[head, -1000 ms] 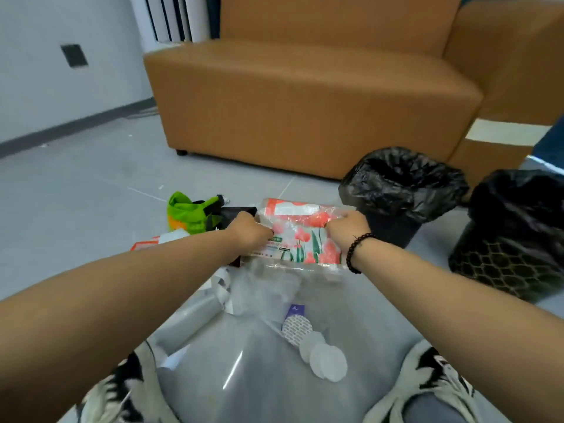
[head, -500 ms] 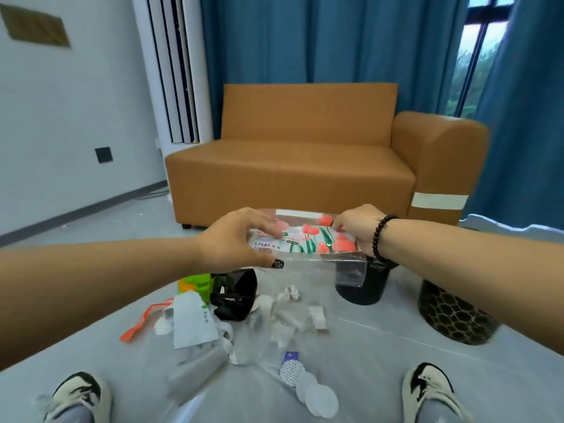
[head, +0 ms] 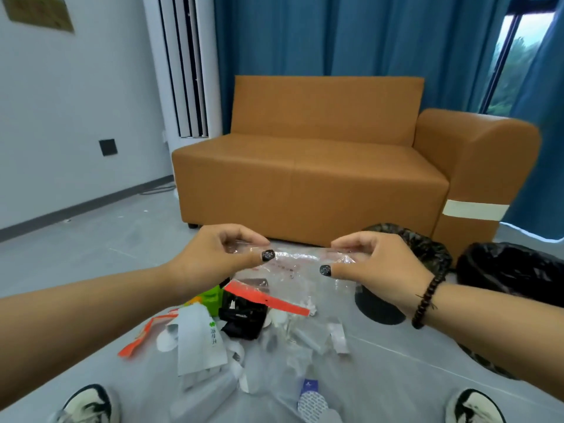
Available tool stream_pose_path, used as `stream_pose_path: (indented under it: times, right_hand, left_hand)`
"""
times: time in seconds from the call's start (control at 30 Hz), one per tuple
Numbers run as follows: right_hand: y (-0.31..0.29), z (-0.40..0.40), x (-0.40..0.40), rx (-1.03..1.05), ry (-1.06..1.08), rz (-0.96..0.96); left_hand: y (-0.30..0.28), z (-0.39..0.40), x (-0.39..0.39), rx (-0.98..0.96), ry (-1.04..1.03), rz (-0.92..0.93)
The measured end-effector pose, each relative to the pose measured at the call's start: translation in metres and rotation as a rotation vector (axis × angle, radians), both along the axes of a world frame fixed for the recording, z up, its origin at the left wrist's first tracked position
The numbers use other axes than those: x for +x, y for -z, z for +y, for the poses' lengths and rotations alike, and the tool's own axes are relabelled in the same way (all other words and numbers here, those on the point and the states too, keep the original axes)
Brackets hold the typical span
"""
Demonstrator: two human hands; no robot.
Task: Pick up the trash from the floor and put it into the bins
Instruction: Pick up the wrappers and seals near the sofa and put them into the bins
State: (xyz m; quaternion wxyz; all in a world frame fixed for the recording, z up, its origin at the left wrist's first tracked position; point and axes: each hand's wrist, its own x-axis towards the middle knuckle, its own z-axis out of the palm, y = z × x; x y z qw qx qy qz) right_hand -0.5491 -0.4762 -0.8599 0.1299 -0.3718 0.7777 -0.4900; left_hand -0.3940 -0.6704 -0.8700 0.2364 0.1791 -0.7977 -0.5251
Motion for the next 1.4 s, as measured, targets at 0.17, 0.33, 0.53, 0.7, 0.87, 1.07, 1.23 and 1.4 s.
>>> stream_pose_path:
  times: [0.17,0.33,0.53,0.7,0.87,1.07,1.23,1.4]
  right_hand:
    - [0.002,-0.001,0.006,0.010,-0.050,0.141]
    - [0.005,0.003,0.005,-0.038,-0.072,0.301]
    - [0.009,0.020,0.011,-0.217,-0.157,0.501]
    - [0.012,0.038,0.009,-0.264,-0.358,0.398]
    - [0.008,0.046,0.003,-0.345,-0.367,0.516]
    - [0.003,0.048,0.002,-0.367,-0.358,0.643]
    - [0.002,0.046,0.008,-0.354,-0.447,0.760]
    - [0.006,0.044,0.004,-0.360,-0.458,0.715]
  left_hand:
    - [0.016,0.007,0.023,0.023,-0.031,-0.009]
    - [0.018,0.011,0.036,-0.143,-0.089,0.000]
    - [0.017,0.007,0.048,-0.477,-0.078,0.011]
    - [0.006,0.016,0.045,-0.560,-0.028,0.023]
    - [-0.001,0.029,0.040,-0.310,0.167,0.028]
    - [-0.003,0.042,0.041,-0.255,0.399,-0.125]
    - [-0.007,0.049,0.045,-0.174,0.370,-0.181]
    - [-0.015,0.048,0.049,-0.032,0.395,-0.214]
